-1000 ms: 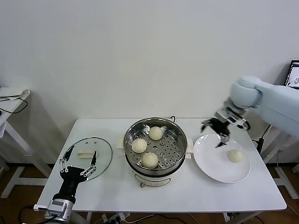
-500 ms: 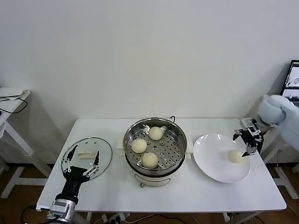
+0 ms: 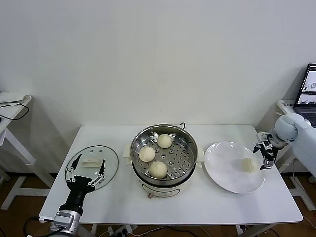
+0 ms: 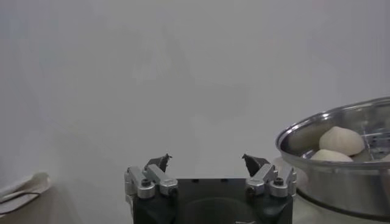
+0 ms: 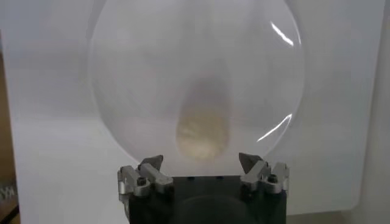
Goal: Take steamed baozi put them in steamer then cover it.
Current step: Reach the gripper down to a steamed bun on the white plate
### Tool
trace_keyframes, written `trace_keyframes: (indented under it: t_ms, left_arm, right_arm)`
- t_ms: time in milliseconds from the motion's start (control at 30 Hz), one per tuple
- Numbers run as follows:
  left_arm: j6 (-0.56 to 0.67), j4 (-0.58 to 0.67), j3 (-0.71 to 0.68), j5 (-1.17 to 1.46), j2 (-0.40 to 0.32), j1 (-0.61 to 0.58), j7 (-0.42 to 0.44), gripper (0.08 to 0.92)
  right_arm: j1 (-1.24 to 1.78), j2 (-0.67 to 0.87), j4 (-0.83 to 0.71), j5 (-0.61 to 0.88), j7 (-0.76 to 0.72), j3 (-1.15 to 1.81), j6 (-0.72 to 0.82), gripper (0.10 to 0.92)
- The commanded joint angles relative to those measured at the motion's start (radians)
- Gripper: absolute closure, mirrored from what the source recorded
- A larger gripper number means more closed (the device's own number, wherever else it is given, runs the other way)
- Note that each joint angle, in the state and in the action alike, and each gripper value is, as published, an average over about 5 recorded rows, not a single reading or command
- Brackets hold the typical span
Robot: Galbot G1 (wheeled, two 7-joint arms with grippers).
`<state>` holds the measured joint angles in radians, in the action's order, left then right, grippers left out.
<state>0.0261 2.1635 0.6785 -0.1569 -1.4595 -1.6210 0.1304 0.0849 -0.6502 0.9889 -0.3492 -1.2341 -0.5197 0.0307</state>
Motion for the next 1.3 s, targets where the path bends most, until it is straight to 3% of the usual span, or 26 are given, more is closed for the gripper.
trace_keyframes:
  t_ms: [33,767,967,1167,1300]
  left_arm:
    - [0.0,-0.006,0.001,-0.001,-0.002,0.001,0.0,0.177]
    - [0.001,-0.014,0.001,-0.001,-0.005,0.004,-0.002,0.177]
    - [0.001,-0.014,-0.001,-0.001,-0.007,0.006,-0.003,0.177]
    - [0.0,-0.014,-0.001,-0.002,-0.006,0.007,-0.003,0.177]
    - [0.0,-0.011,-0.002,-0.003,-0.007,0.008,-0.004,0.177]
  right_arm:
    - [0.063,-0.082,-0.109,-0.066,0.031,0.084,-0.025,0.203]
    - [0.092,-0.131,-0.135,-0.106,0.049,0.128,-0.033,0.206]
    - [0.089,-0.127,-0.131,-0.106,0.046,0.126,-0.033,0.304]
    - [0.08,-0.103,-0.095,-0.082,0.031,0.109,-0.021,0.321]
    - [0.04,-0.044,-0.011,0.012,0.012,0.037,0.025,0.322]
